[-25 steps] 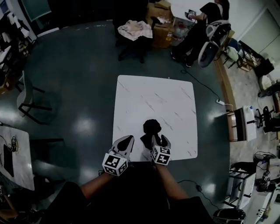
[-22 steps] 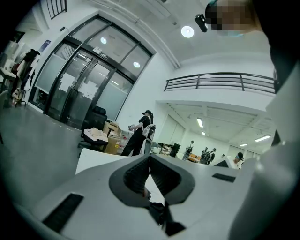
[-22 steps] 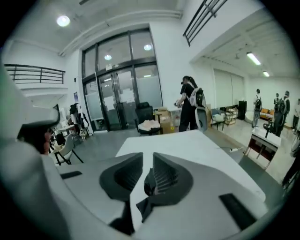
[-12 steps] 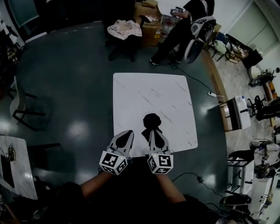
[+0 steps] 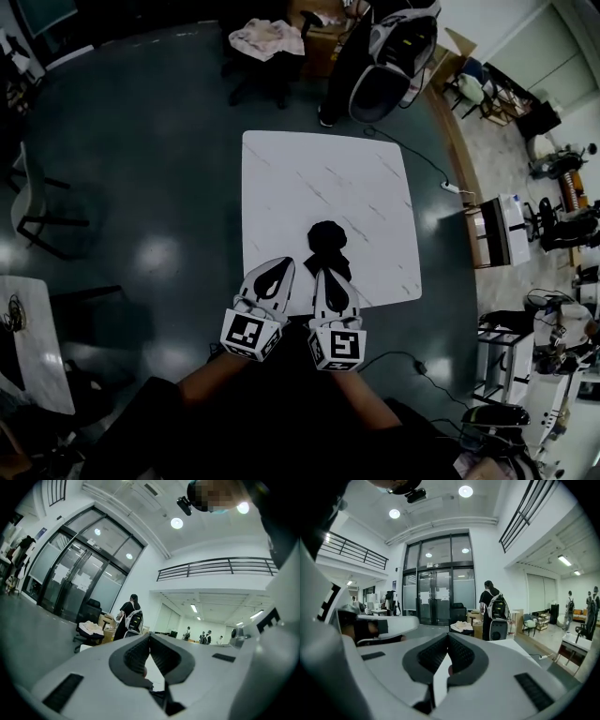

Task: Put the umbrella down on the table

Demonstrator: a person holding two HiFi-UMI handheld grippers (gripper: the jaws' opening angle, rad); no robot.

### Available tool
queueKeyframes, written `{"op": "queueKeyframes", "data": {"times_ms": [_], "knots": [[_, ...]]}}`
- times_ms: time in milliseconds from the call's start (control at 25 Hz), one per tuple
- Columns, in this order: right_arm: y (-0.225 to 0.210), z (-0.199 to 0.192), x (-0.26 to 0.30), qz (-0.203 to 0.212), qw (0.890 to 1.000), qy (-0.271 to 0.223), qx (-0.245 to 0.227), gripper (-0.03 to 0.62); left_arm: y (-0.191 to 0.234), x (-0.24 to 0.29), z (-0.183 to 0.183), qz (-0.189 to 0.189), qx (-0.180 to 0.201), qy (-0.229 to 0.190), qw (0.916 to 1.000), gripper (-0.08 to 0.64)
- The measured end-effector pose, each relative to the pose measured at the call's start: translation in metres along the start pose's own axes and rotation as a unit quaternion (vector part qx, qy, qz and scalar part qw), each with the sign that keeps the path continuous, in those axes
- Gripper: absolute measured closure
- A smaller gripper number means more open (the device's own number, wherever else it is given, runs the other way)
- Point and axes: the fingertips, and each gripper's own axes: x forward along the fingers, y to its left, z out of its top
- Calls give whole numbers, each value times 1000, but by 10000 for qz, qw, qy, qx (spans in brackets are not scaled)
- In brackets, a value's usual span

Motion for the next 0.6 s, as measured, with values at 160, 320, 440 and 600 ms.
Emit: {"op": "queueKeyframes", "data": {"times_ms": [160, 320, 440, 600], "knots": [[8, 10, 1, 42, 9998, -93, -144, 575, -4, 0, 5, -38, 197, -41, 9998, 543], [11, 15, 3, 108, 9994, -185, -275, 575, -12, 2, -1, -139, 377, 3, 9992, 543], [10, 12, 4, 94, 9994, -178, -280, 575, -19, 6, -10, -351, 756, 67, 9965, 543], [27, 8, 1, 197, 9990, -150, -383, 575, -6, -5, -21, -297, 205, 215, 9991, 543]]}}
